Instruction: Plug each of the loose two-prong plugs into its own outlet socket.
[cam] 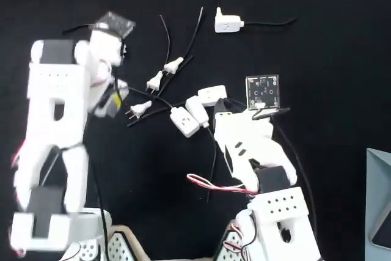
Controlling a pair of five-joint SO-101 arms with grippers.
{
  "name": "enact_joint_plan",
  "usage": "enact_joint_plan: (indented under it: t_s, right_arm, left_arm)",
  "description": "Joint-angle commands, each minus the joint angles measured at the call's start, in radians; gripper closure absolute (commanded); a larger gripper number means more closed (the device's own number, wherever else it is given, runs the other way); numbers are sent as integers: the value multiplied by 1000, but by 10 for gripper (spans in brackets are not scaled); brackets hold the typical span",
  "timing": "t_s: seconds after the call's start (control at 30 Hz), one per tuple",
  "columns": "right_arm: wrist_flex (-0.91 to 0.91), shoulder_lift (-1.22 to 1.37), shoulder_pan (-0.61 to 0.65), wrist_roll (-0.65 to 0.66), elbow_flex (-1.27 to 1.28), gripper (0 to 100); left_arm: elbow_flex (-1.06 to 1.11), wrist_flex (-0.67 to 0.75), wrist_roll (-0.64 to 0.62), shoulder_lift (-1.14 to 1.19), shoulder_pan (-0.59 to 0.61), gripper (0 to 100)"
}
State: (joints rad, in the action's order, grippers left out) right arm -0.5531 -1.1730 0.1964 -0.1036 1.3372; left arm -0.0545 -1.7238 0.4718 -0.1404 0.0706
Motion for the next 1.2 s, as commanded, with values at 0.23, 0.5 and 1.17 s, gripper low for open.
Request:
enact_joint_plan:
  t_s: [0.23, 0.5, 1.17]
  right_arm:
    - [-186, 2, 127, 2, -197, 984]
    - [-269, 355, 255, 2, -394, 984]
    - [-330, 1184, 439, -358, -1026, 897]
  left_arm:
    - [957, 470, 55, -661, 85, 905]
    - [1307, 651, 80, -885, 166, 905]
    - [1578, 611, 77, -1315, 168, 905]
